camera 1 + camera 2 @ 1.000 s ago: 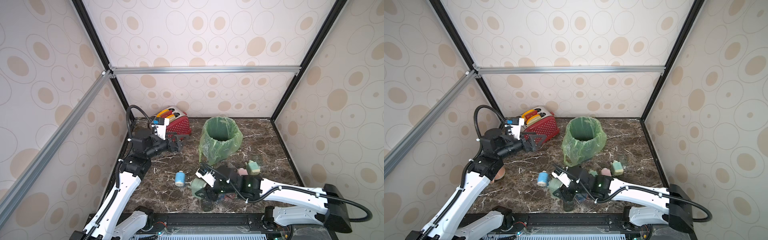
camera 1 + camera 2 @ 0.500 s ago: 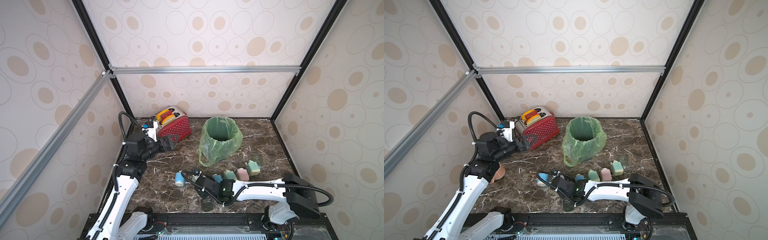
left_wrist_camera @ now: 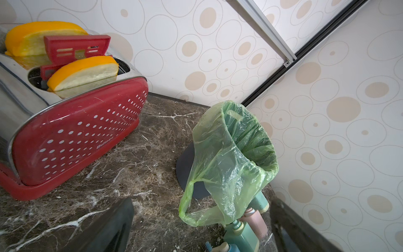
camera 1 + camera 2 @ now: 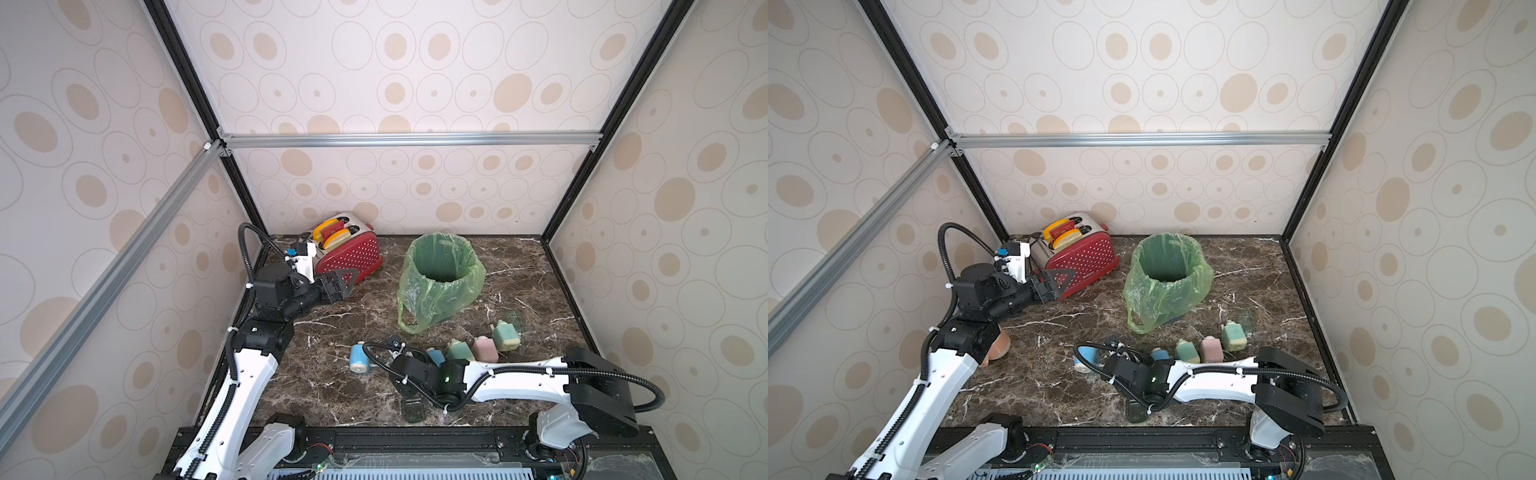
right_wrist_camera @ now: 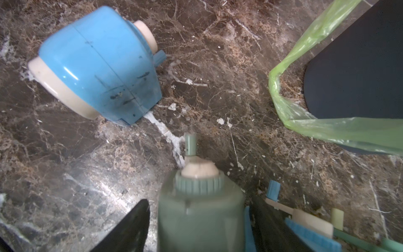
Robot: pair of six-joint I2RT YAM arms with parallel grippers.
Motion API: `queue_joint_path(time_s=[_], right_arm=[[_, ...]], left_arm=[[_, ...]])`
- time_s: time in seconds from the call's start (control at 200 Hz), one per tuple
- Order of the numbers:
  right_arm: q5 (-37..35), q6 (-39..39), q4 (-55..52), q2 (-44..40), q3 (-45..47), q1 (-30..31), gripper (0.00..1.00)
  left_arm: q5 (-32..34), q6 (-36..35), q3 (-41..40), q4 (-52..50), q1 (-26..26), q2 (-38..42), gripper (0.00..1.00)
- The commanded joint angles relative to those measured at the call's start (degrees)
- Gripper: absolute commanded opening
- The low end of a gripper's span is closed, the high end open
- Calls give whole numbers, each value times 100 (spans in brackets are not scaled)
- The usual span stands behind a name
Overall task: Take out the pencil sharpener tray and clean the shavings
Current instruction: Place the pencil sharpener at the center of the board.
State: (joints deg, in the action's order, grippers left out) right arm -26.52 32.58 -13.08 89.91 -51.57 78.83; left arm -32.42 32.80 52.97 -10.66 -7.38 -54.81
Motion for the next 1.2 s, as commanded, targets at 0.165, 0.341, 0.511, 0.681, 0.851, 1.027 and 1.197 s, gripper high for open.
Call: queue_joint_path(time_s=[0.165, 0.341, 0.511, 0.681, 0.851, 1.027, 1.197], right_arm=[[202, -36, -192, 74, -230, 20, 81], [183, -258, -288, 13, -425, 19, 82], [233, -468, -326, -132, -533, 24, 86], [323, -583, -502, -327, -600, 21, 89], [965, -980, -252, -280, -640, 19, 96], [1385, -821, -391, 297, -1376, -73, 99], [1388, -4, -737, 994, -2173, -218, 99]], left_arm=[[15, 72, -59, 248, 31, 65, 99], [12, 69, -67, 258, 37, 80, 99], [26, 69, -76, 261, 49, 88, 99], [37, 66, -85, 260, 51, 109, 99], [365, 11, 44, -51, 57, 163, 99], [1718, -193, 430, -1185, 70, 329, 99], [3424, -195, 632, -2181, 92, 551, 99]])
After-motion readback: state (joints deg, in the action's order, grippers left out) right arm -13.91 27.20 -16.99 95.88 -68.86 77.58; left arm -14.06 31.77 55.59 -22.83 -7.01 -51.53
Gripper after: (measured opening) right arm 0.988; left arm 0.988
